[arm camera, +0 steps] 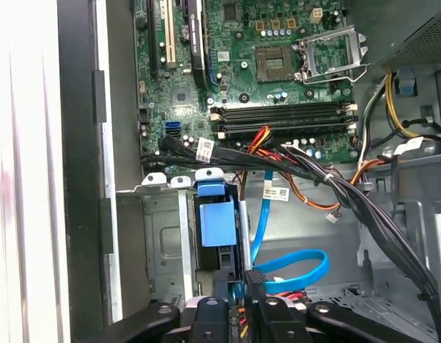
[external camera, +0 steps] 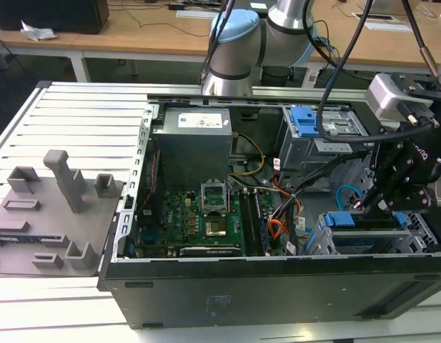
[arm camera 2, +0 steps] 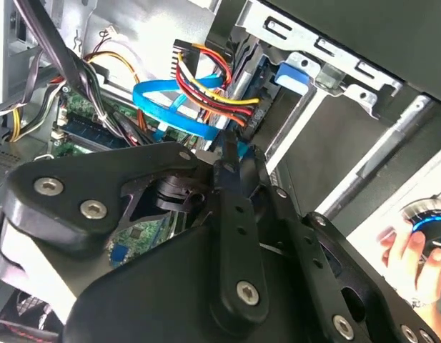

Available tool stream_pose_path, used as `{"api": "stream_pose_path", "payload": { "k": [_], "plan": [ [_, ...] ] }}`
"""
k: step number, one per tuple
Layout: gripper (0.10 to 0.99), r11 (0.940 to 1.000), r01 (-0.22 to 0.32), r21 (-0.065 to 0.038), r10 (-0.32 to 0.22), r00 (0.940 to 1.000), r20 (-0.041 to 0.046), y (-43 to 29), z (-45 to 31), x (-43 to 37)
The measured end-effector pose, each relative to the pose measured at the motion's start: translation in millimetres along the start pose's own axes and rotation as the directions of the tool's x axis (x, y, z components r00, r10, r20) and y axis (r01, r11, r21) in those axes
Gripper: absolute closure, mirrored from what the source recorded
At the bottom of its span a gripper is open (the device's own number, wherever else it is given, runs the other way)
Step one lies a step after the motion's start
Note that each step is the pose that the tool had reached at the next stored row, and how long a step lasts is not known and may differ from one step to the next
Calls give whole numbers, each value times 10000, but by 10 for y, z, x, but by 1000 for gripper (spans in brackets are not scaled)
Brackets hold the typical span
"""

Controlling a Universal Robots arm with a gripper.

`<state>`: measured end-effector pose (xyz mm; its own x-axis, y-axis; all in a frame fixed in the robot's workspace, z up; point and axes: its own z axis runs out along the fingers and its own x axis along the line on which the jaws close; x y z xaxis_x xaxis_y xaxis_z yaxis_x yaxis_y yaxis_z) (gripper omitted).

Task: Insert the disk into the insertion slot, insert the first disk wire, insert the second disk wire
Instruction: 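Insert the second disk wire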

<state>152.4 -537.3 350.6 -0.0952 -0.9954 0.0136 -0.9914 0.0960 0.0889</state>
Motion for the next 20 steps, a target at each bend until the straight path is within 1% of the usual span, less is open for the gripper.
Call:
{"api": "stream_pose_path", "payload": {
  "k": [1,2,3,4,5,7,8,9,10,11,13,14,20],
  "plan": [
    [847,10000,0,0,0,10000,0,2,-22,0],
    [859,10000,0,0,0,10000,0,8,-85,0],
    [929,10000,0,0,0,10000,-1,12,-134,0],
    [980,10000,0,0,0,10000,0,15,-164,1],
    [980,10000,0,0,0,10000,-1,18,-202,1],
    [980,10000,1,2,-1,10000,4,26,-251,2],
    [980,10000,1,1,-1,10000,27,31,-260,4],
    [980,10000,8,2,-8,10000,93,46,-265,9],
    [980,10000,23,0,-23,9997,251,82,-262,19],
    [980,10000,30,4,-30,9995,325,108,-261,27],
    [980,10000,32,32,-33,9994,359,156,-256,44],
    [980,10000,31,62,-33,9993,362,196,-252,56],
    [980,10000,32,63,-34,9993,362,201,-252,57]
  ]
}}
